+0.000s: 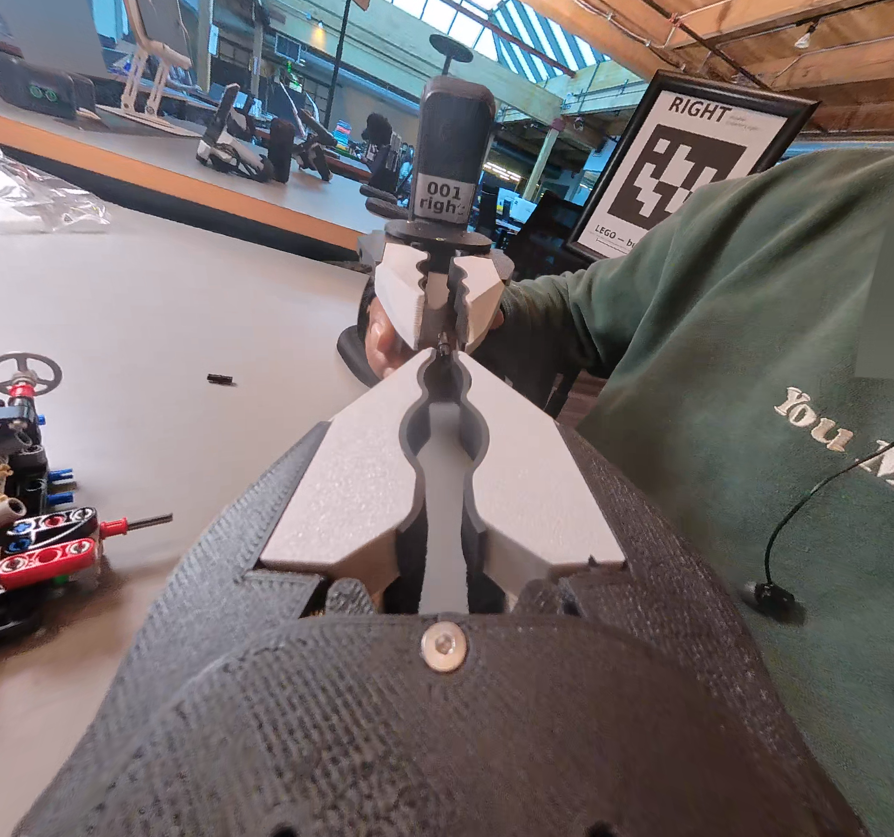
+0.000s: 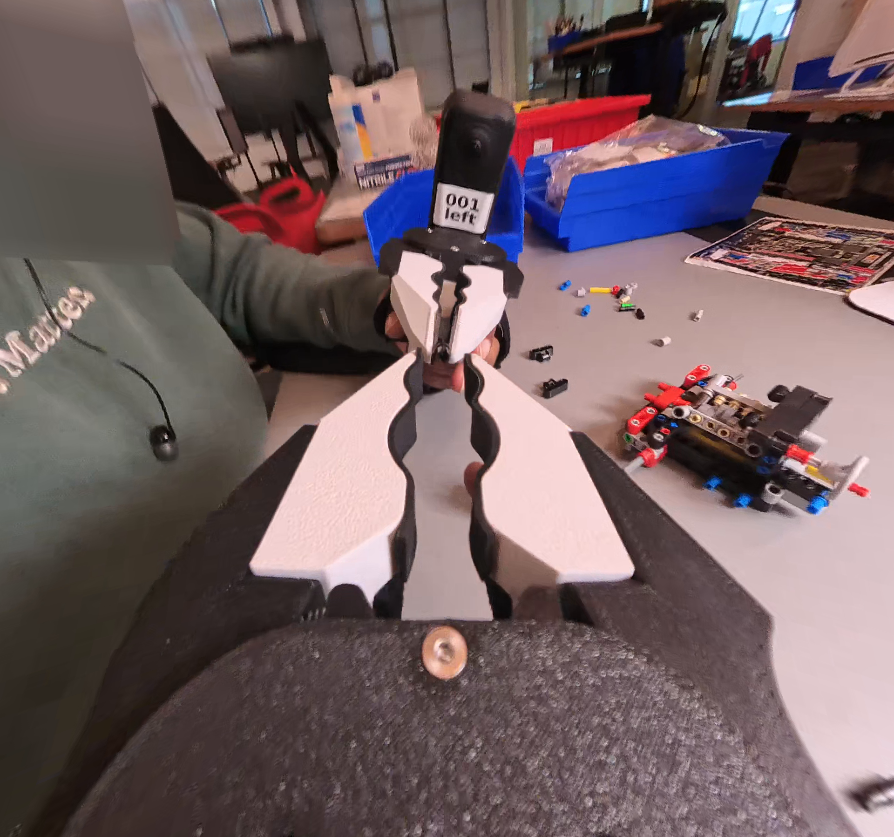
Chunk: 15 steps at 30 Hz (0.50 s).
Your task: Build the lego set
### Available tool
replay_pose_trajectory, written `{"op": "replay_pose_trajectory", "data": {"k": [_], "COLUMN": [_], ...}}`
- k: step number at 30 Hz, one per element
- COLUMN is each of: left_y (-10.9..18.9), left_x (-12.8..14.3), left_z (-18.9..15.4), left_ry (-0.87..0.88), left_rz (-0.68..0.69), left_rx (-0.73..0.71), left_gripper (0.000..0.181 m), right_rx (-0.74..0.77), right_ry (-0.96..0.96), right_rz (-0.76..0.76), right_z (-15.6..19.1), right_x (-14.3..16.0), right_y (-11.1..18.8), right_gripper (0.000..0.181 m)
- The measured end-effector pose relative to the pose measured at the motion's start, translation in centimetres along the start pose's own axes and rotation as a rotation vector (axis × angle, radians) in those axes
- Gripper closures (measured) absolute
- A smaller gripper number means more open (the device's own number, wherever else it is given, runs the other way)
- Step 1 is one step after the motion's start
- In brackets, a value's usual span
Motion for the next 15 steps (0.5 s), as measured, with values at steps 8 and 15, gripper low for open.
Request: {"op": "replay_pose_trajectory", "data": {"k": [8, 15], "left_y": [-0.05, 0.05], "left_x": [-0.42, -0.57], "left_z": [-0.36, -0.35], "left_ry": [-0.053, -0.082], "left_rz": [-0.038, -0.039], "left_rx": [-0.019, -0.045], "left_gripper": [0.179, 0.179], "right_rx": [0.018, 0.042], "right_ry": [-0.032, -0.042], "right_rz": [-0.057, -0.054], "right_z": [0.35, 0.24], "right_x": [-0.20, -0.46], "right_y": [-0.29, -0.20], "right_gripper": [0.171, 0.178]}}
Point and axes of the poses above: each gripper's, where its closed fingertips meet, y back along the fingers, x out of its underside, z = x × y across the jaws, the point moved 7 cm from there along y, back along the fingers, and after that the axes turned 2 degrees about -y, right-handed, at the moved point
